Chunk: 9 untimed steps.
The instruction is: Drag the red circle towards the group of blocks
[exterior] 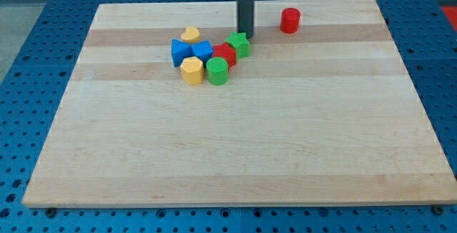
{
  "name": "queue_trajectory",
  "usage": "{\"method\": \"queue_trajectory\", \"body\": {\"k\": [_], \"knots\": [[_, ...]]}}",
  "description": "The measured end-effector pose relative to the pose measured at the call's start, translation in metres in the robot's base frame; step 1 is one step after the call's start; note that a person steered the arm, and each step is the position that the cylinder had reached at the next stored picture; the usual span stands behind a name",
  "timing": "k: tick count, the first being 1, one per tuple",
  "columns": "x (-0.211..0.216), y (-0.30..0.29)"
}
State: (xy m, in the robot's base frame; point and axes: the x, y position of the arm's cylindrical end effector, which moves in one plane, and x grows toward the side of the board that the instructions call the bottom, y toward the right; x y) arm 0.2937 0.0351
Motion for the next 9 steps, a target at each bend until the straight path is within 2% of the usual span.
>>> {"method": "queue_trajectory", "body": {"k": [1, 2, 3, 4, 6, 9], "knots": [[0.021, 0.062], [0.023, 0.13], [-0.033, 0.15], [-0.064, 0.124], [-0.031, 0.114], [-0.044, 0.052]]}}
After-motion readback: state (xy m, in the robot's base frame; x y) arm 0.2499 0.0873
